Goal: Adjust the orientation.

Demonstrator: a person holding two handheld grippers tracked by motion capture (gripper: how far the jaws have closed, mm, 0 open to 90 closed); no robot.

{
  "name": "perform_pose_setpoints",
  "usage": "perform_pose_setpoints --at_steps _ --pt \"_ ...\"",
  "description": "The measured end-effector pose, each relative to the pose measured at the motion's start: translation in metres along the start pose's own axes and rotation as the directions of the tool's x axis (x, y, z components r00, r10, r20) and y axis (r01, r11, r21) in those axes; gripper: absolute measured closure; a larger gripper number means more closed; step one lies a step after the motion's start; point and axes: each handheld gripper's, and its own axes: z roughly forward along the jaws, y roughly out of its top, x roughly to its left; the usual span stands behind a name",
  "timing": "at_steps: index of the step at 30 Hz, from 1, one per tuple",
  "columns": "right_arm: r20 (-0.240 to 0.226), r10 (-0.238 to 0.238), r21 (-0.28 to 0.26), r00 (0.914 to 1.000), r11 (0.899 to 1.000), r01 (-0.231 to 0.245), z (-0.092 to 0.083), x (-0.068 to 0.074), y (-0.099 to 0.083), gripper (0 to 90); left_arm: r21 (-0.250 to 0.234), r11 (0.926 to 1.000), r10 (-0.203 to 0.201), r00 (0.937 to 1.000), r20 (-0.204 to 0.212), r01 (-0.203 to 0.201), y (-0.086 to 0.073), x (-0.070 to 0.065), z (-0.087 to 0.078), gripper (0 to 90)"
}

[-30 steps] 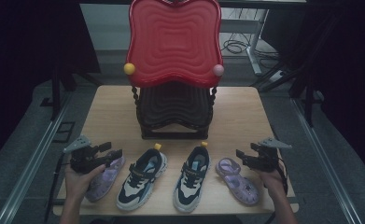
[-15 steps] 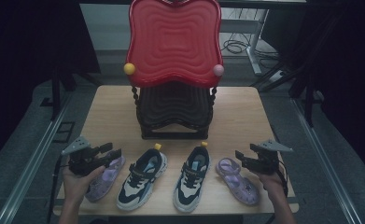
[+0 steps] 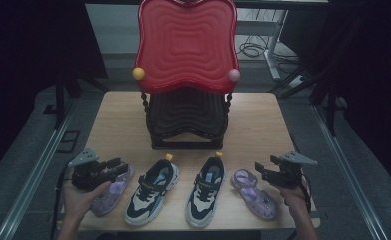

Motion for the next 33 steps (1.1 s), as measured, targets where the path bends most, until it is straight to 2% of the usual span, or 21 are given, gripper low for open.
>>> perform_pose_setpoints --at_steps 3,5,8,10,16,19,21,25,30,33 --pt "0.006 0.014 -0.002 0.9999 1.000 -0.014 -0.001 -0.002 0.000 28.4 0.024 0.9997 0.001 0.9998 0.021 -0.001 -0.004 -0.005 -0.004 57.3" --pt "0.012 0.023 -0.001 0.9997 1.000 -0.023 -0.001 -0.003 -0.001 28.4 0.045 0.9990 -0.005 0.9998 0.020 0.004 -0.010 -0.007 -0.004 60.3" --pt "0.012 0.027 0.004 0.9996 1.000 -0.027 -0.001 -0.003 -0.001 28.3 0.061 0.9980 -0.016 0.9996 0.022 0.014 -0.016 -0.009 -0.003 69.9" --pt "0.011 0.022 0.006 0.9997 1.000 -0.022 -0.001 -0.002 -0.001 28.4 0.089 0.9958 -0.024 0.9997 0.007 0.023 -0.025 -0.010 0.000 76.7" --pt "0.013 0.024 0.014 0.9996 1.000 -0.024 0.000 -0.001 -0.003 28.3 0.111 0.9934 -0.028 0.9995 -0.013 0.029 -0.036 -0.013 0.000 87.4" --pt "0.014 0.025 0.016 0.9996 1.000 -0.026 0.001 -0.002 -0.003 28.3 0.126 0.9916 -0.025 0.9995 -0.021 0.027 -0.041 -0.015 -0.001 89.6" --pt "0.015 0.025 0.017 0.9996 1.000 -0.025 0.001 -0.002 -0.004 28.3 0.157 0.9870 -0.031 0.9990 -0.032 0.036 -0.054 -0.018 0.002 89.7" --pt "0.014 0.023 0.019 0.9996 1.000 -0.023 0.001 -0.002 -0.004 28.3 0.176 0.9832 -0.041 0.9983 -0.042 0.047 -0.063 -0.018 0.004 89.9" --pt "0.016 0.025 0.024 0.9995 0.999 -0.026 0.002 -0.002 -0.005 28.3 0.213 0.9741 -0.059 0.9949 -0.082 0.075 -0.076 -0.017 0.003 90.0" --pt "0.020 0.029 0.022 0.9994 0.999 -0.030 0.002 -0.003 -0.006 28.8 0.236 0.9685 -0.058 0.9943 -0.090 0.078 -0.083 -0.017 0.002 90.0"
